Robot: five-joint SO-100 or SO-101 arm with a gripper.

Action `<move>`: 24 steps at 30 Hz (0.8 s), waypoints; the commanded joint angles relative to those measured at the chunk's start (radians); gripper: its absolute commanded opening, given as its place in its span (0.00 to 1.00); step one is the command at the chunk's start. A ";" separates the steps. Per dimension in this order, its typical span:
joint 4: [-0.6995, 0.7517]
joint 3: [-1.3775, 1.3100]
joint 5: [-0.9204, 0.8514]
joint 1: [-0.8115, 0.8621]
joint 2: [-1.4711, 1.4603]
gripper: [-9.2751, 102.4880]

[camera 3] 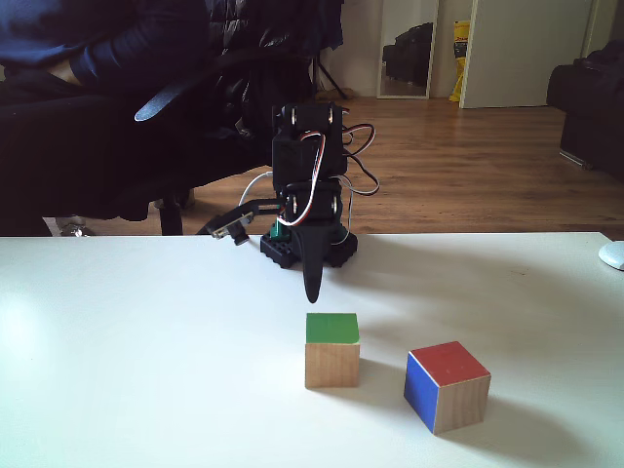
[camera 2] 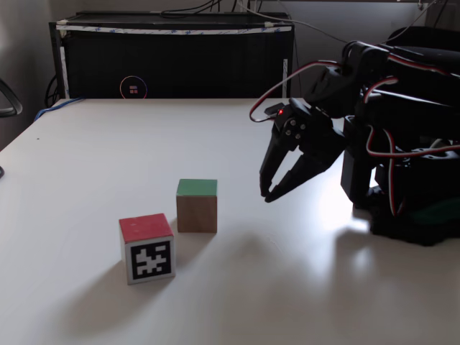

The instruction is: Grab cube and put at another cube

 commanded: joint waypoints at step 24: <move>-0.052 -0.265 0.121 -0.156 -0.138 0.20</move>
